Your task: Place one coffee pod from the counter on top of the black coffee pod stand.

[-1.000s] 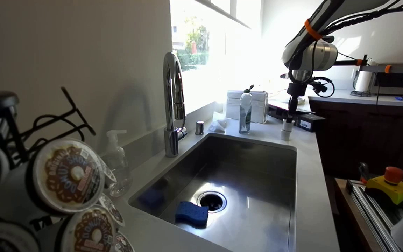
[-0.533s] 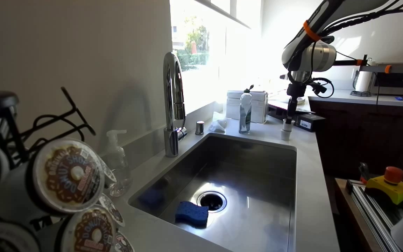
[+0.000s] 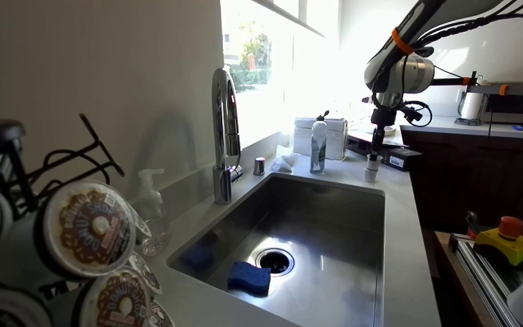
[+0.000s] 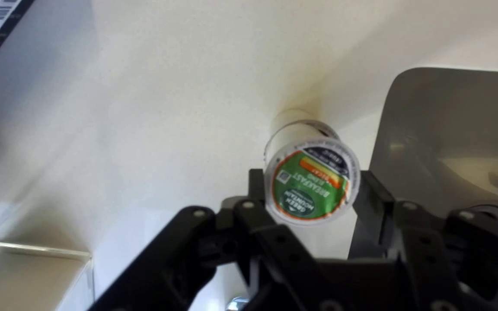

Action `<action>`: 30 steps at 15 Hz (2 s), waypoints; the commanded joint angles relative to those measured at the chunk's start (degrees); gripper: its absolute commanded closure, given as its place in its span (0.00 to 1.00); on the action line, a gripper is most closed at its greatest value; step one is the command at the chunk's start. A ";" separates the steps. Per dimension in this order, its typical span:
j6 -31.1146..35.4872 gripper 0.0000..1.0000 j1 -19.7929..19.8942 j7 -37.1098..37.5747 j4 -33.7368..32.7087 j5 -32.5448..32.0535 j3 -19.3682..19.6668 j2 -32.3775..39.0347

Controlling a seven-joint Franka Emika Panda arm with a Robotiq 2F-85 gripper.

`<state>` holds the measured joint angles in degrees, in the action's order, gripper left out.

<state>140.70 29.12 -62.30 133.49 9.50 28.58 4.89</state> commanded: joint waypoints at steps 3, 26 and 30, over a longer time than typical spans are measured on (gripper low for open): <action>1.32 0.71 1.21 -1.93 -0.11 1.87 -1.08 0.53; -11.81 0.71 -6.00 0.30 4.33 -6.85 -4.23 -22.68; -14.90 0.71 -9.53 0.23 4.54 -8.30 -6.23 -27.23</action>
<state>128.01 22.00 -62.25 135.85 3.04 23.34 -17.51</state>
